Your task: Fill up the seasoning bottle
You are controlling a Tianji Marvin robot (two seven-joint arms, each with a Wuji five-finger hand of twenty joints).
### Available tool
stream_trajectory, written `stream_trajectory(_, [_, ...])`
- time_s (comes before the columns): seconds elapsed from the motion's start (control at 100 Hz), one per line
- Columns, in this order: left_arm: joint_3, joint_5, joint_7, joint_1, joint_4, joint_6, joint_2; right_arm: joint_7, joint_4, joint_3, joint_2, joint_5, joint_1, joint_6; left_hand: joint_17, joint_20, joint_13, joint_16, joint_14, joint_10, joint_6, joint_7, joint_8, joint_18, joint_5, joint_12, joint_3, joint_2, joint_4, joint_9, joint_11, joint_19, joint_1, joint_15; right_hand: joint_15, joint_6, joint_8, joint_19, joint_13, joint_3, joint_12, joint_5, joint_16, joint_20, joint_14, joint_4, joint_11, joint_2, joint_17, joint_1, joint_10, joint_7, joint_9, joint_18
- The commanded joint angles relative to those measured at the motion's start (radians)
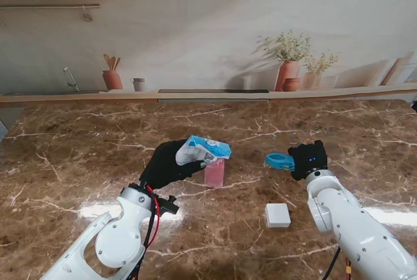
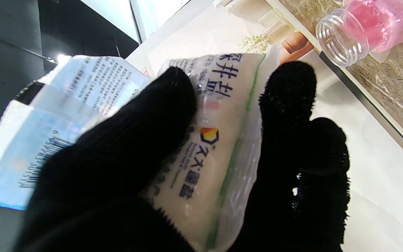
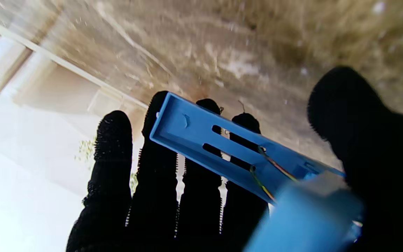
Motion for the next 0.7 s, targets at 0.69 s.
stream_trajectory(0.69, [0.002, -0.01, -0.016, -0.001, -0.007, 0.023, 0.003, 0.223, -0.176, 0.137, -0.016, 0.047, -0.128, -0.037, -0.017, 0.027, -0.01, 0.017, -0.027, -0.12, -0.15, 0.247, 0.087, -0.031, 0.169, 0.057, 0.115, 0.142, 0.041, 0.072, 0.131, -0.009, 0.17, 0.017, -0.285, 0.387, -0.404, -0.324, -0.39, -0.202, -0.458, -0.352, -0.24, -0.03, 0.021, 0.134, -0.381, 0.159, -0.228, -0.233, 0.14, -0.743, -0.51, -0.008])
